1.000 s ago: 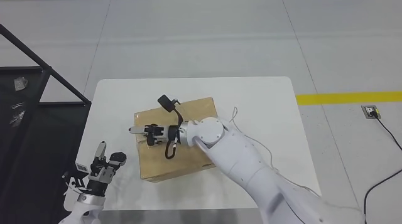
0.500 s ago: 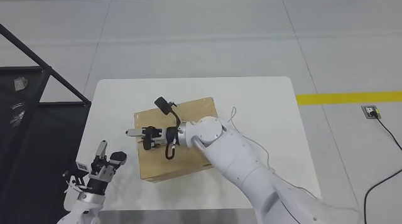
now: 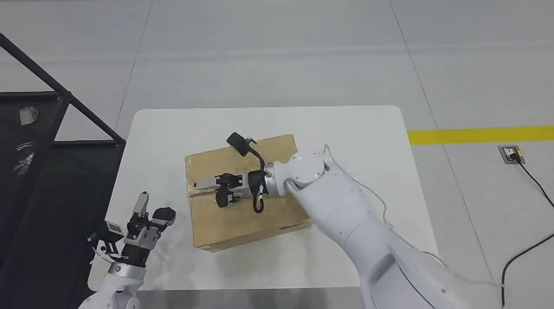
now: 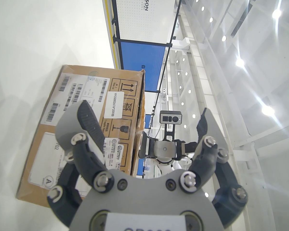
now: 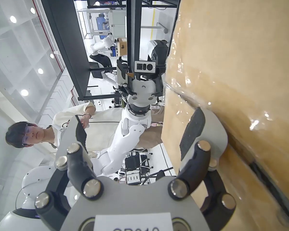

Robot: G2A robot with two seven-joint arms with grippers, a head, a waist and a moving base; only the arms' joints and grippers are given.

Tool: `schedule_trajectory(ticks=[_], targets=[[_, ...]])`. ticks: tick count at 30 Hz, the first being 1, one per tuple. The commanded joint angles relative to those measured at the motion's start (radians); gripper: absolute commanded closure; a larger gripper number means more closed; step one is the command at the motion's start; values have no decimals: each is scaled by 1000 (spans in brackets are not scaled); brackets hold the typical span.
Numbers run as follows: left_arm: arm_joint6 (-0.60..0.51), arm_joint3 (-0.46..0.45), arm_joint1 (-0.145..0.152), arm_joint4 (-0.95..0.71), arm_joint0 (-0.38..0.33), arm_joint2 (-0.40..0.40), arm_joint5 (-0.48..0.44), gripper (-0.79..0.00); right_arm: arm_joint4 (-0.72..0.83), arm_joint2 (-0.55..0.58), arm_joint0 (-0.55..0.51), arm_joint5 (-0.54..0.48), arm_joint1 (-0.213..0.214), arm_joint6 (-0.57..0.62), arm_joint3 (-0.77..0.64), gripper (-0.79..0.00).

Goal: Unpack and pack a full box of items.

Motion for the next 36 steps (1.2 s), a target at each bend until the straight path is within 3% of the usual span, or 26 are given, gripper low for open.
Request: schedule_trajectory(ticks=[1, 15, 23, 28, 36], targets=[[2, 1, 0, 4, -1, 4, 1, -785, -9, 8, 8, -10, 13, 6, 12, -785], [19, -16, -1, 19, -3, 20, 4, -785, 3, 91, 54, -95, 129, 111, 91, -785], [24, -21, -1, 21, -1, 21, 4, -785, 56, 149, 62, -133, 214, 101, 140, -785], [30, -25, -1, 24, -1, 23, 8, -785, 95, 187, 31, -130, 274, 105, 72, -785], [39, -32, -1, 35, -5, 29, 14, -785, 110, 269, -77, -117, 398, 118, -154, -785]])
